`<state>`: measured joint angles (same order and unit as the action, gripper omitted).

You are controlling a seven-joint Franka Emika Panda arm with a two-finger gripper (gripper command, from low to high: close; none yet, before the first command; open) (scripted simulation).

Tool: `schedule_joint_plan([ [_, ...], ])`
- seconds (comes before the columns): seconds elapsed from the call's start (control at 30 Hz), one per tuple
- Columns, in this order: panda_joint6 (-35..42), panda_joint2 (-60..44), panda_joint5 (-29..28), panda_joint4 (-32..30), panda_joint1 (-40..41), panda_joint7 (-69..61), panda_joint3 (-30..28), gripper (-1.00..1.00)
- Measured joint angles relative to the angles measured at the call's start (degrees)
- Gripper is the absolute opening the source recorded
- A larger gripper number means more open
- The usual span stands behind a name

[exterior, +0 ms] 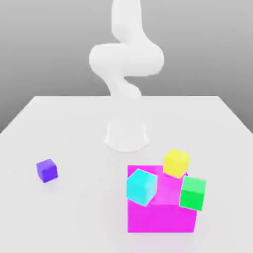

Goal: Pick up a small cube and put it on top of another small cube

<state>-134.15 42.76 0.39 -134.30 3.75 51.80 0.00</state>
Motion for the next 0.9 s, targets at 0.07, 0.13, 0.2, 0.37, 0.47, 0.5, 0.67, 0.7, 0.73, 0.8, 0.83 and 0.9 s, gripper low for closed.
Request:
schedule_joint_plan([
  [0.07,-2.0,-2.6,0.3,-2.1,3.1,5.1,0.0,0.00],
  [0.13,-3.9,-5.1,0.5,-4.2,6.0,10.0,0.0,0.00],
  [0.2,-5.8,-7.5,0.7,-6.2,9.0,14.8,0.0,0.00],
  [0.37,-10.5,-13.6,0.9,-11.2,15.9,27.0,-0.1,0.00],
  [0.47,-13.3,-17.3,1.1,-14.2,20.3,34.3,0.1,0.00],
  [0.5,-14.2,-18.5,1.1,-15.2,21.6,36.8,0.0,0.00],
  [0.67,-19.0,-24.6,1.1,-20.2,28.5,49.2,-0.1,0.00],
  [0.7,-19.9,-25.8,1.0,-21.2,29.8,51.8,-0.2,0.00],
  [0.73,-20.8,-27.1,0.9,-22.2,31.0,54.3,-0.4,0.00],
  [0.8,-22.7,-29.5,0.7,-24.2,33.6,59.4,-0.7,0.00],
  [0.83,-23.7,-30.7,0.5,-25.2,34.8,62.0,-0.9,0.00],
  [0.9,-25.5,-33.1,0.2,-27.2,37.2,67.2,-1.4,0.00],
])
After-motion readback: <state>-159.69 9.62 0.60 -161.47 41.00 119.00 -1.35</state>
